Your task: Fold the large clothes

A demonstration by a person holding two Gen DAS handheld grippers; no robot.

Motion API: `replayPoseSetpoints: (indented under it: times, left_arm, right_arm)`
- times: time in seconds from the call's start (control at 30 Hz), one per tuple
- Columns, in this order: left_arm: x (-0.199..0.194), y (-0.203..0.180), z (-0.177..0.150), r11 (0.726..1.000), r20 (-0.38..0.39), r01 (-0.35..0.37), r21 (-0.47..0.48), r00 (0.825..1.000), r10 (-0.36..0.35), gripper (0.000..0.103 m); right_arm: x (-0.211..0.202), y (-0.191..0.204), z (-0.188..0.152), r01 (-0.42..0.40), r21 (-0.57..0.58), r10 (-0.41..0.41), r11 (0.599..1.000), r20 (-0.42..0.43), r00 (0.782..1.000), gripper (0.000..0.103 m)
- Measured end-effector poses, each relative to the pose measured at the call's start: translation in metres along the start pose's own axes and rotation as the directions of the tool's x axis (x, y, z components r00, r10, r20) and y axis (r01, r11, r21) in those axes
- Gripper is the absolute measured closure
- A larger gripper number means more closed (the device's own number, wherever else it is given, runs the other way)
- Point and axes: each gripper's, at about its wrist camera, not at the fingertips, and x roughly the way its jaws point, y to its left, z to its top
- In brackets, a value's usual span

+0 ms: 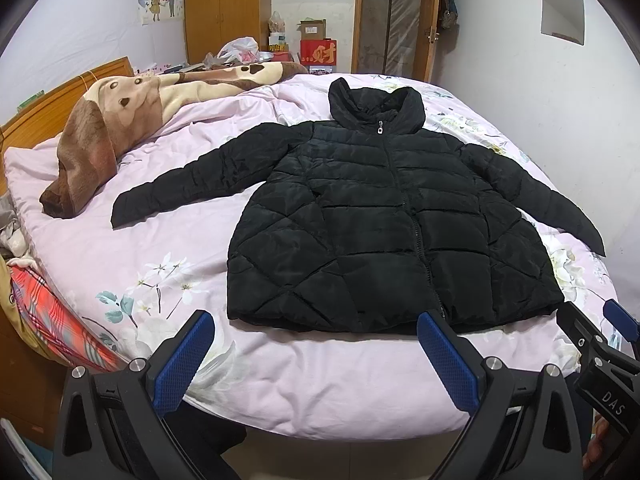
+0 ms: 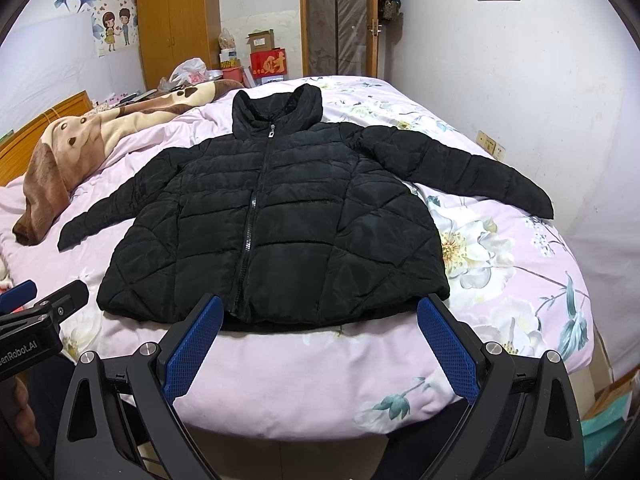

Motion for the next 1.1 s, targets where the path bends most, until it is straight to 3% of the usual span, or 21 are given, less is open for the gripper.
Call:
replayPoseSetpoints:
  times: [0.4, 0.63, 0.8, 0.9, 1.1]
  left_arm:
    - [0.005, 0.009, -0.001, 1.000, -0.008, 0.014, -0.008, 1.000, -0.014, 0.001]
    - [0.032, 0.076, 0.033, 0.987, -0.009, -0.005, -0.161, 1.000, 0.004, 0.001]
    - [0.069, 0.152, 0.060, 0.947, -0.028, -0.062, -0.314, 0.998, 0.056, 0.001]
    - [0.101, 0.193, 0.074, 0.913, -0.061, -0.049, -0.405, 0.998, 0.027, 0.001]
    - [0.164, 0.257, 0.094, 0.845, -0.130, -0.096, -0.526, 0.991, 0.032, 0.001]
  right_arm:
    - [0.005, 0.000, -0.003, 0.001, 0.000, -0.001, 1.000, -0.007, 1.000, 0.005]
    - [0.016, 0.010, 0.020, -0.069, -0.023, 0.071, 0.997, 0.062, 0.996, 0.005]
    - [0.040, 0.034, 0.049, -0.110, -0.094, 0.119, 0.989, 0.091, 0.989, 0.005]
    - [0.061, 0.051, 0.066, -0.134, -0.125, 0.144, 0.983, 0.068, 0.987, 0.005]
    - [0.108, 0.093, 0.092, -0.162, -0.186, 0.171, 0.969, 0.033, 0.985, 0.005]
